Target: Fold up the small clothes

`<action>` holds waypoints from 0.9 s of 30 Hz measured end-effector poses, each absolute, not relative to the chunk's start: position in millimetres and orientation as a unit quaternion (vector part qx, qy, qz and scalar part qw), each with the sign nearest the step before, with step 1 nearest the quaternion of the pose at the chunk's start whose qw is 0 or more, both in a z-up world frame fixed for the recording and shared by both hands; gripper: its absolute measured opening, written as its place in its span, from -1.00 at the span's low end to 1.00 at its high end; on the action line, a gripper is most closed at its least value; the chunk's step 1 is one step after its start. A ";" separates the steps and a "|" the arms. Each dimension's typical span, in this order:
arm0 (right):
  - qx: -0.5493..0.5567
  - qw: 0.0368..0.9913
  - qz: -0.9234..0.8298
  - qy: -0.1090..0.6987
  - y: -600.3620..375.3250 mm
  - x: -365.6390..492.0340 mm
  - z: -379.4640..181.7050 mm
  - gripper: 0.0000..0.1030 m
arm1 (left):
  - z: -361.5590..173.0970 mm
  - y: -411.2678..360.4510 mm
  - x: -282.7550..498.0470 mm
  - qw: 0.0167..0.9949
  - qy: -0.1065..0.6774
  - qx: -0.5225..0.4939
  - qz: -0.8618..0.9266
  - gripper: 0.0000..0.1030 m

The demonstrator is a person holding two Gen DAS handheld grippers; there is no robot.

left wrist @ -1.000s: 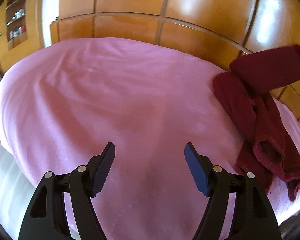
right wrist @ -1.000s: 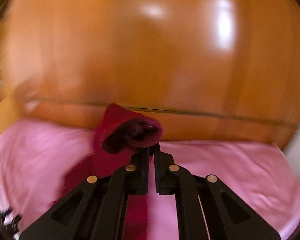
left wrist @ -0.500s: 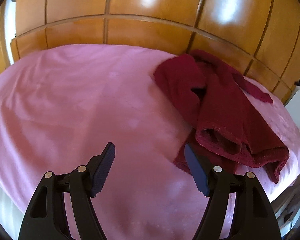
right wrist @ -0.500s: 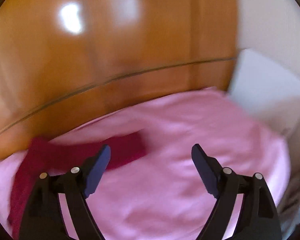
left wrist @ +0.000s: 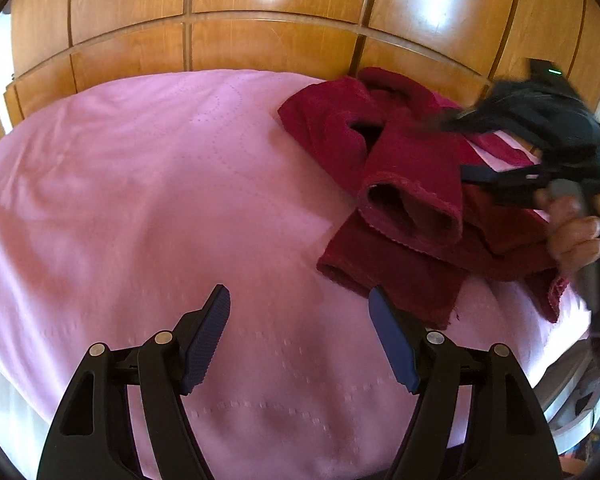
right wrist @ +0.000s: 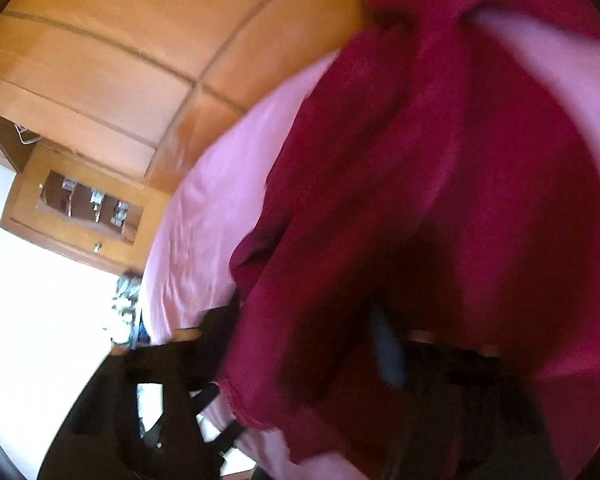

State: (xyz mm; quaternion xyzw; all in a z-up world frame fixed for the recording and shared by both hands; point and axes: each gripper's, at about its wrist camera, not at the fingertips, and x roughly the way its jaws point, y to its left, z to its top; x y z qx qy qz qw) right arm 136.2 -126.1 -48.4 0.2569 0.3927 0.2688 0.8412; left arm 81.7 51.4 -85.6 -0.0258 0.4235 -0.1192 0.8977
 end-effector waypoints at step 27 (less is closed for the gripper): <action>0.068 0.913 -0.261 0.306 -423.3 123.3 3.9 -0.12 | -101.1 -27.7 122.2 0.874 0.440 0.056 -0.198 -0.18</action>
